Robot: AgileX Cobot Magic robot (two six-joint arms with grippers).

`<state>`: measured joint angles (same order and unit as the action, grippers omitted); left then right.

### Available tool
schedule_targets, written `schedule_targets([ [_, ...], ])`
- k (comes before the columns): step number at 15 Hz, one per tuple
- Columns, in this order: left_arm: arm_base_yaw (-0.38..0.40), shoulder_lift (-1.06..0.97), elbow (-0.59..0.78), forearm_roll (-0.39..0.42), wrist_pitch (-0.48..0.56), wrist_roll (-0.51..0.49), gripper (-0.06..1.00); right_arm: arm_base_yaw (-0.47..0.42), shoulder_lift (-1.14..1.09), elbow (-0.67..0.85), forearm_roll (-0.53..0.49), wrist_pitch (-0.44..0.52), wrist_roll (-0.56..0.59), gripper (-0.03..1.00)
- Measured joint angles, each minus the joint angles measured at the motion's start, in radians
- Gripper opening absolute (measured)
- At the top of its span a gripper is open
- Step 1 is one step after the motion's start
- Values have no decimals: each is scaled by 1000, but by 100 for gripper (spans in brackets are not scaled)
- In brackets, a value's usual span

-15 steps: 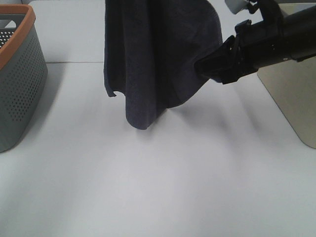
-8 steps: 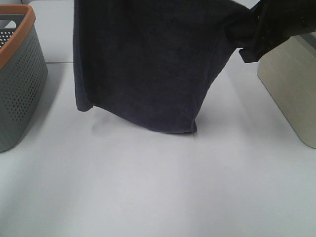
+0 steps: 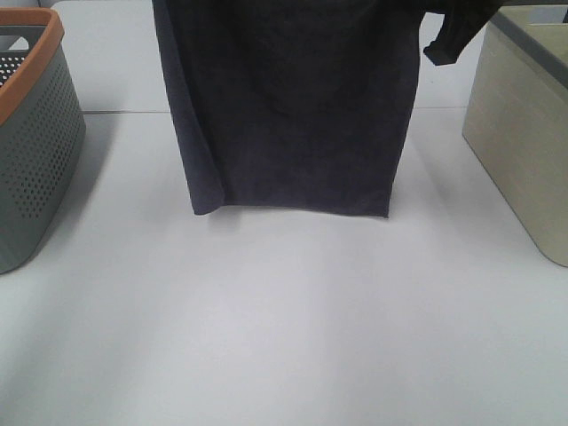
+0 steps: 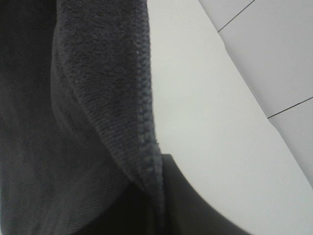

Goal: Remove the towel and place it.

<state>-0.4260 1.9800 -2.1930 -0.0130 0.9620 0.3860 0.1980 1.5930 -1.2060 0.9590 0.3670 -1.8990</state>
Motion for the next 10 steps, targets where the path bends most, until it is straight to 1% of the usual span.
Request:
schedule_targets([
  [2,0,56,0,44,-123,-2,0,0,89,-84,-4,-26,-52,2],
  [4,0,111,0,125,-279,-2,0,0,207,-226,-2,-91,-78,2],
  [5,0,125,0,153,-331,-2,0,0,232,-260,2,-102,-78,2],
  [6,5,149,0,210,-428,-2,0,0,290,-335,9,-125,-78,2],
  [7,15,176,0,257,-535,-12,0,0,352,-417,13,-144,-78,2],
  [8,30,196,0,286,-620,-38,0,0,403,-497,17,-164,-78,2],
  [10,72,228,0,305,-736,-97,0,0,488,-618,36,-183,-76,2],
])
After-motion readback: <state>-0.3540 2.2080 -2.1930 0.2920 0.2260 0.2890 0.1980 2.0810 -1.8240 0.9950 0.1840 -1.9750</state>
